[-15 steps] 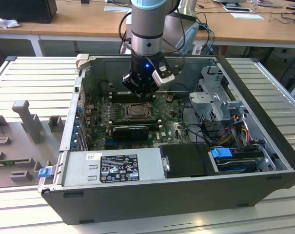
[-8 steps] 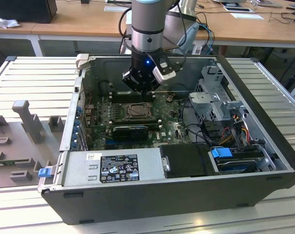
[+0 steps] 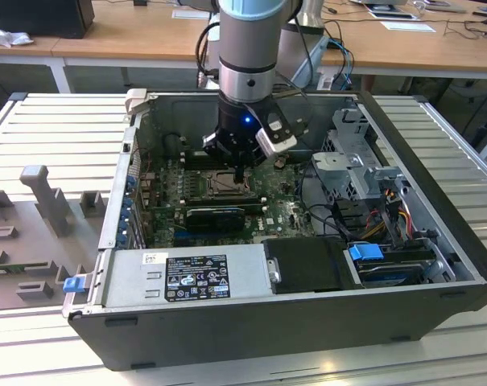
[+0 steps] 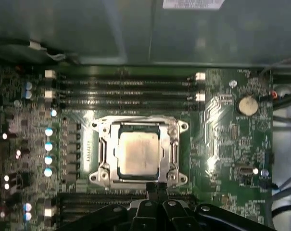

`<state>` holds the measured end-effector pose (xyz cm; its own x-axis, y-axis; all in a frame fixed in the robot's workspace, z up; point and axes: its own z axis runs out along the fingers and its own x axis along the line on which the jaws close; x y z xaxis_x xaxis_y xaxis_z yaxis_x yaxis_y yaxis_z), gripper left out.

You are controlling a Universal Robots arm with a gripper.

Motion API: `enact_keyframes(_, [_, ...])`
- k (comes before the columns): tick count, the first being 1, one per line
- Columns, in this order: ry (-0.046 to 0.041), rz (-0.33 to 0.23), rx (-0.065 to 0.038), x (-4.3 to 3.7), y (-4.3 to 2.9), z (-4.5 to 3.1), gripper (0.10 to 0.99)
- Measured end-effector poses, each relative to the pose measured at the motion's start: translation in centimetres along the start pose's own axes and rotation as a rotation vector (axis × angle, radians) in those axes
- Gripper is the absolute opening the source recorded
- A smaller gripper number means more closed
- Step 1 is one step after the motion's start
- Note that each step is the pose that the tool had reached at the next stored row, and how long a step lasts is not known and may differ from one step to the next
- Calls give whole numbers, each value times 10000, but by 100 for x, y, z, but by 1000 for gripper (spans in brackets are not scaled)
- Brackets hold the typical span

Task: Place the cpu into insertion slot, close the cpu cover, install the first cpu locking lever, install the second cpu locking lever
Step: 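Install the second cpu locking lever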

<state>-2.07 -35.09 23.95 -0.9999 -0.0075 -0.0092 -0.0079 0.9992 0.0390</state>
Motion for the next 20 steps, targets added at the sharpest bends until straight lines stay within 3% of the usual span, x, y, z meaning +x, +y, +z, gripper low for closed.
enact_keyframes(1, [14, 4, -309, 0, -17, -1, 106])
enact_keyframes(2, [18, 6, -514, 0, -35, 1, 106])
enact_keyframes(7, [17, -8, -549, 19, -185, 21, 106])
enact_keyframes(8, [18, -16, -610, 87, -225, 23, 106])
enact_keyframes(10, [18, -19, -619, 148, -233, 24, 106])
enact_keyframes(12, [20, -40, -676, 263, -239, 37, 106])
enact_keyframes(17, [24, -115, -777, 281, -245, 137, 106])
enact_keyframes(20, [24, -141, -945, 339, -268, 167, 106])
